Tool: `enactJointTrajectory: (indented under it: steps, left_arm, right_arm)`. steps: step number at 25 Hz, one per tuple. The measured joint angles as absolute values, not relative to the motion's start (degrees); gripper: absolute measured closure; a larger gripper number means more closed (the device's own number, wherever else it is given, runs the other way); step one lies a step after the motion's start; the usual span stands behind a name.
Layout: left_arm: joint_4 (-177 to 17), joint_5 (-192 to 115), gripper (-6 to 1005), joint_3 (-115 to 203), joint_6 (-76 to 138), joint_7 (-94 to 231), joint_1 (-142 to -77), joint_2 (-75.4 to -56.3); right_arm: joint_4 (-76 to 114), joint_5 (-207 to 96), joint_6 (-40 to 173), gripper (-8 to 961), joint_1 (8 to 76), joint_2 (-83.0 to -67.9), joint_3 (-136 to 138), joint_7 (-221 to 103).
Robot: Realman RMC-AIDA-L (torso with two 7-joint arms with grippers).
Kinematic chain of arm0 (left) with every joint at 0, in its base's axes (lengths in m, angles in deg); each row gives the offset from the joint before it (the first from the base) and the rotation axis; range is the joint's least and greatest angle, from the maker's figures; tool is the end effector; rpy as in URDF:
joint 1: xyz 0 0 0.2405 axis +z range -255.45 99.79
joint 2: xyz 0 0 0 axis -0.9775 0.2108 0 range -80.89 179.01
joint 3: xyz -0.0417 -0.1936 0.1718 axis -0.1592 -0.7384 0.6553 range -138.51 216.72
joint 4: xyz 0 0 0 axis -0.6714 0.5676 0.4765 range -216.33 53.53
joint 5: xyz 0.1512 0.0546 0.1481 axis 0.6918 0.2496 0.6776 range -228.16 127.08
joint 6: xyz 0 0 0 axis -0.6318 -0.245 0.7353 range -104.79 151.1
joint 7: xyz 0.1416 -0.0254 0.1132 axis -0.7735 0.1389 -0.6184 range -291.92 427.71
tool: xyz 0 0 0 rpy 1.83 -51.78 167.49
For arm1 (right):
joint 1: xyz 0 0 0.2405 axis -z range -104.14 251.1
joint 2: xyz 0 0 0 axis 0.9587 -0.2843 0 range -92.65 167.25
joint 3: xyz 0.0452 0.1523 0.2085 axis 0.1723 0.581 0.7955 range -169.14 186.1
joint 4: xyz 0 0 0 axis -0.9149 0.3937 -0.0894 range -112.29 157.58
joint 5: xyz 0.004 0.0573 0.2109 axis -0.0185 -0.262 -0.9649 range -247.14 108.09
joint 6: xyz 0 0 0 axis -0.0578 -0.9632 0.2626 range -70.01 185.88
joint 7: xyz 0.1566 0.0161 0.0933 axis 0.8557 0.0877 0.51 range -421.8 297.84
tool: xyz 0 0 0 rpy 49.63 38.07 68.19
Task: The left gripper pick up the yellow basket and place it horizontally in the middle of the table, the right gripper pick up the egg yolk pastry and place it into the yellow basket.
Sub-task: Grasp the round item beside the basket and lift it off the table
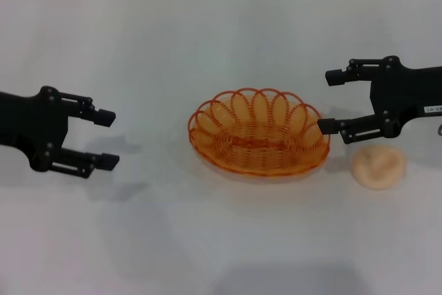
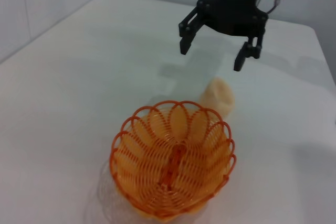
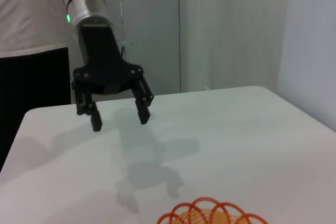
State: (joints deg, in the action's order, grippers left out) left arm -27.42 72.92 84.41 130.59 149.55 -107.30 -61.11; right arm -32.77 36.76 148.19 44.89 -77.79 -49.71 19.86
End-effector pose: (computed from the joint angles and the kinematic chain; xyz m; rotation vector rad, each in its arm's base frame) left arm -0.2646 0.3290 0.0429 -3.0325 -0.2918 -0.2672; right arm 0.2089 0.3646 -0.0046 -2.8661 0.1600 0.5141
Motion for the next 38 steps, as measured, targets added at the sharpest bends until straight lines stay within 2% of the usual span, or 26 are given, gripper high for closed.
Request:
enactJointTrajectory:
  steps: [6,12,22,38]
  left_arm:
    - [-29.88,72.92,273,81.64,129.41,142.21,-105.68,-62.56]
    - [-33.46,73.25,272,81.38,129.03,138.09,-105.63,-62.98]
    - [-33.57,73.24,274,81.67,128.7,135.17,-104.83,-64.12]
    - [-31.67,77.43,277,81.98,126.88,130.59,-105.5,-68.06]
  right_arm:
    - [-35.7,38.08,149.54,115,45.27,-76.83,-49.61,24.36]
    - [-44.96,45.66,152.19,115,45.31,-76.2,-49.81,35.52]
    - [-52.75,64.12,161.0,135,36.73,-77.15,-50.18,50.44]
    - [-45.86,71.71,157.15,170,31.42,-78.06,-57.87,55.91]
